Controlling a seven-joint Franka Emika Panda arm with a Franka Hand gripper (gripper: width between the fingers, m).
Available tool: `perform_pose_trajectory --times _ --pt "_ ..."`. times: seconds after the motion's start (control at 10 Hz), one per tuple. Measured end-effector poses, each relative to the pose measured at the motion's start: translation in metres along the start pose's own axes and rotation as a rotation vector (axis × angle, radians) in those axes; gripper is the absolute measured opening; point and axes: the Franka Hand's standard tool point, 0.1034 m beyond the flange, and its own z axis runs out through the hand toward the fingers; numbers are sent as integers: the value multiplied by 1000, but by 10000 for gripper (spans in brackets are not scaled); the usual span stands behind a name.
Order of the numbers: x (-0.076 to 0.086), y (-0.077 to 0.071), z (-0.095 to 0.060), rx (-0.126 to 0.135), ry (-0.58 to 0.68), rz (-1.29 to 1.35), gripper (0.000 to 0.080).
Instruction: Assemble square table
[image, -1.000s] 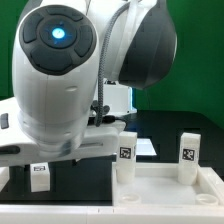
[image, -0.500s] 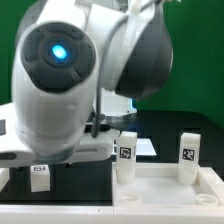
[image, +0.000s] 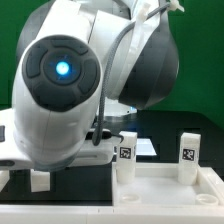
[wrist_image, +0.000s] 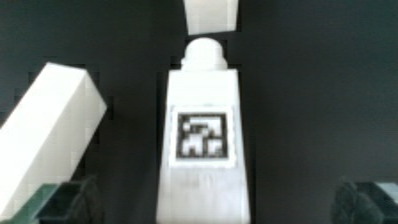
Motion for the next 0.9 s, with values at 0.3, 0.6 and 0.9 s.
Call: perform_pose_trajectory --times 0.3,0.6,0.9 --pt "-4 -9 10 3 -69 47 649" --pt "1 -7 15 -3 -50 38 649" --pt "2 -9 15 -4 -53 36 390"
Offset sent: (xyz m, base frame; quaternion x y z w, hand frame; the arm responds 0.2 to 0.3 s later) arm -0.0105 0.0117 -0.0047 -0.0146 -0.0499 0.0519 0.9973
